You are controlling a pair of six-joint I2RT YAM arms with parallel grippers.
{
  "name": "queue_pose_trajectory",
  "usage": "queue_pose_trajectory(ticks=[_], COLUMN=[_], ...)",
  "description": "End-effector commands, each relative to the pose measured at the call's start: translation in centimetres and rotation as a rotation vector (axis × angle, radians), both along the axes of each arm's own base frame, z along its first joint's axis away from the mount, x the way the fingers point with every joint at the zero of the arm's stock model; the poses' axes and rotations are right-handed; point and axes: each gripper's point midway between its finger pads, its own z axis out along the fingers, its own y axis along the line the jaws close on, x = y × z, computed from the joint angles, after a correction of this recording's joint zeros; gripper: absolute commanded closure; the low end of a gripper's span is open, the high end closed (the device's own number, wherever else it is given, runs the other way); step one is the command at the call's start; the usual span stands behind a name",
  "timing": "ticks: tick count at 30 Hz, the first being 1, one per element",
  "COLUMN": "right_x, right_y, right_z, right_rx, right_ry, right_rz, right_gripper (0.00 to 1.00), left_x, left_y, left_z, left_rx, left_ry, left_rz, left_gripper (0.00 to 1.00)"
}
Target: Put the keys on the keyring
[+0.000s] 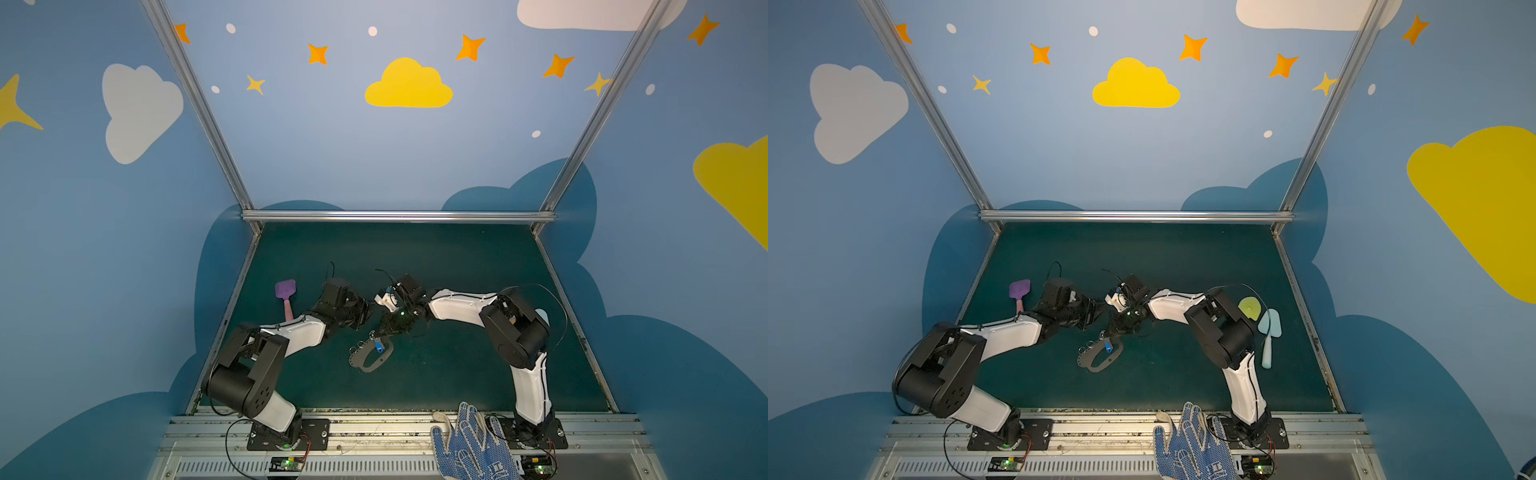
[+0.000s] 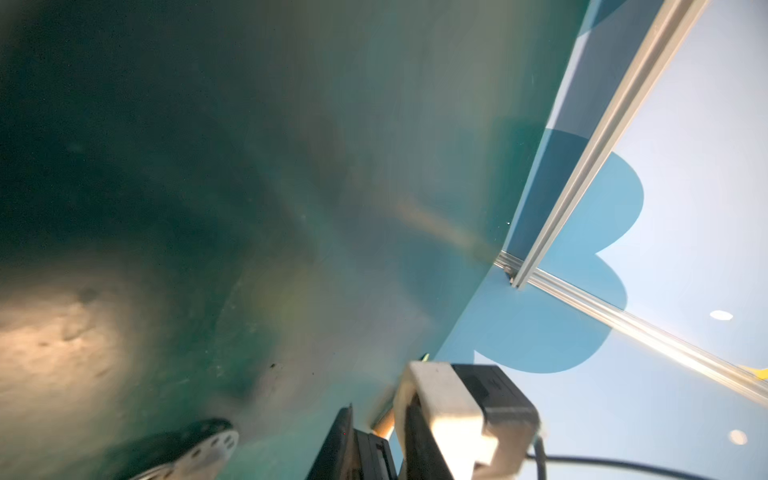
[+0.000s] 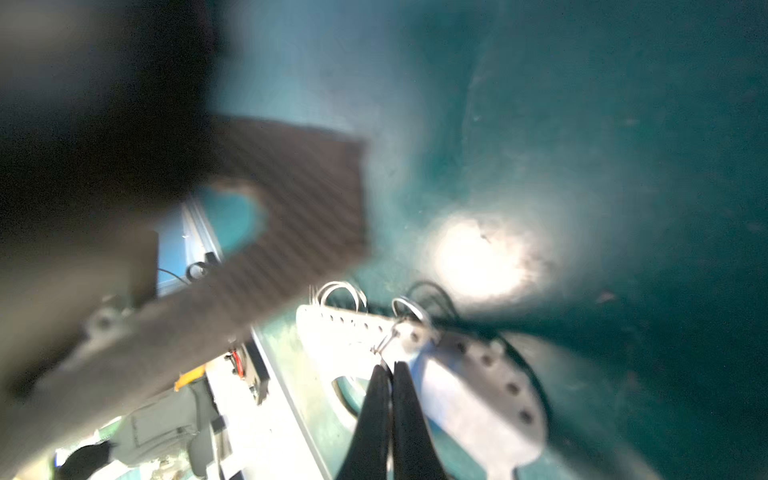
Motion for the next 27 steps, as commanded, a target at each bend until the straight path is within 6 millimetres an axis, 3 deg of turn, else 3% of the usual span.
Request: queue_pose_trajectory(ticks=[1, 10, 15, 17, 22, 25, 27], right_x=[0.9, 2.3, 2.6, 2.8, 3.2, 3.3, 3.4], right_y=[0.5, -0.9, -1.2, -1.4, -1.9, -2.1, -2.2], right_z=[3.7, 6.1, 7.3, 7.8, 8.9, 9.5, 9.8], right_rx=[0.14, 0.231, 0.261, 0.269, 0.275, 0.283, 0.287], right_ry=[0.0, -0.053, -0.101, -0.118, -0.165, -0.185, -0.196], right_rz=[-0.033, -0.109, -0.128, -0.136, -0.158, -0.167, -0.171], right_gripper=[1.0, 1.0, 1.0, 1.0, 1.0, 1.0, 1.0], left_x=[0.2, -1.8, -2.9, -3.3, -4.0, -4.4, -4.6], left_y=[0.1, 1.3, 1.0, 0.6, -1.1, -1.7, -1.7], left_z=[1.7, 4.4, 6.1, 6.4, 7.7, 8.1, 8.1], left_rx=[0.015, 0.148, 0.213, 0.207, 0.166, 0.183, 0.204], left_ry=[-0.058, -0.126, -0.189, -0.204, -0.251, -0.262, -0.26], left_rz=[-0.034, -0.135, -0.251, -0.291, -0.403, -0.453, -0.464], left_gripper=[0.72, 0.65, 0.62, 0.62, 0.79, 0.79, 0.73])
